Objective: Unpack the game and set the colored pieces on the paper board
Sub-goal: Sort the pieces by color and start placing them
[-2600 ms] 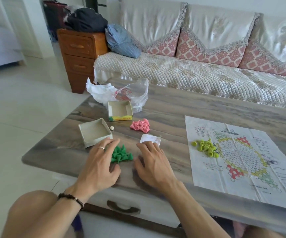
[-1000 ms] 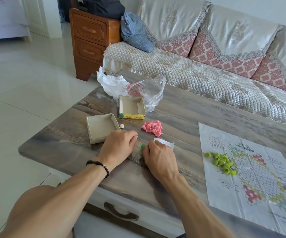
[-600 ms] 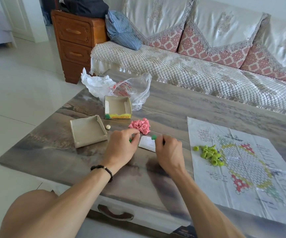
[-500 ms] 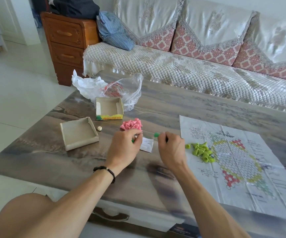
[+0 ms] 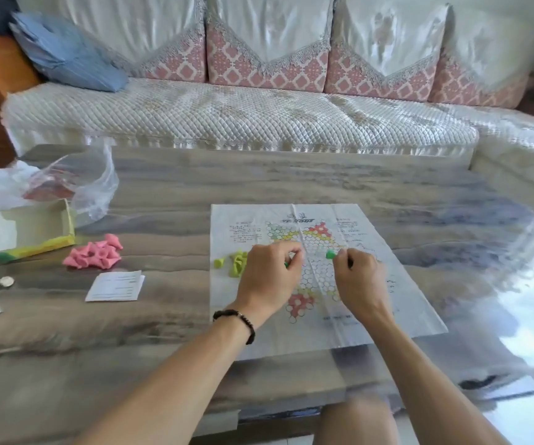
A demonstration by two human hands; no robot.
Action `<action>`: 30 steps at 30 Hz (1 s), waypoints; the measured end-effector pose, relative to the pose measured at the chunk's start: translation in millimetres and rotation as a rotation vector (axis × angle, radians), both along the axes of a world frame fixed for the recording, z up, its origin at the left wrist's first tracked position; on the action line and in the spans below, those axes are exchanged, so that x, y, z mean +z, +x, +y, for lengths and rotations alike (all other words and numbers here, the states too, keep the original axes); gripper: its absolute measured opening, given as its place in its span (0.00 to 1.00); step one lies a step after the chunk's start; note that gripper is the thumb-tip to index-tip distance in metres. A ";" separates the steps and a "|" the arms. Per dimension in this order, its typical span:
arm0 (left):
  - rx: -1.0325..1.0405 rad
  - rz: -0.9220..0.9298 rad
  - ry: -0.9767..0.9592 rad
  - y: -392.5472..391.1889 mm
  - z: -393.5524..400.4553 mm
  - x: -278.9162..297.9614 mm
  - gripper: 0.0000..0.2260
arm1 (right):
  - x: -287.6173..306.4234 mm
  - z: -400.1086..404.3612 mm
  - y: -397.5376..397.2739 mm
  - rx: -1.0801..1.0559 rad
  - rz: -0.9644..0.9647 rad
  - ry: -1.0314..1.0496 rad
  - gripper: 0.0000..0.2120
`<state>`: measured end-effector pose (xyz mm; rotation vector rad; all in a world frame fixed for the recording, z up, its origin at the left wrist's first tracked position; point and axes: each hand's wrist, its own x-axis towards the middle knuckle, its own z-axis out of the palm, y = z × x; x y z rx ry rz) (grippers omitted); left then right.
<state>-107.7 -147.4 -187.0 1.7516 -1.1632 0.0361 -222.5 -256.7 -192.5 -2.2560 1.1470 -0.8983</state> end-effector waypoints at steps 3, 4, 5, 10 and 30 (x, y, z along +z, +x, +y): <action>-0.061 0.045 0.028 -29.5 -42.2 -6.6 0.08 | -9.6 -25.9 -31.8 -0.055 0.074 -0.025 0.21; -0.067 0.077 0.036 -36.5 -53.8 -9.4 0.08 | -11.7 -30.3 -39.2 -0.038 0.095 -0.040 0.21; -0.060 0.115 0.042 -42.3 -63.7 -12.2 0.08 | -14.2 -33.7 -44.7 -0.012 0.115 -0.061 0.21; 0.023 0.291 0.065 -57.7 -93.0 -24.7 0.07 | -22.5 -43.5 -53.0 0.063 0.165 -0.152 0.21; -0.301 0.147 0.303 -40.8 -53.9 -17.6 0.19 | -13.7 -50.7 -78.9 -0.015 -0.183 0.188 0.18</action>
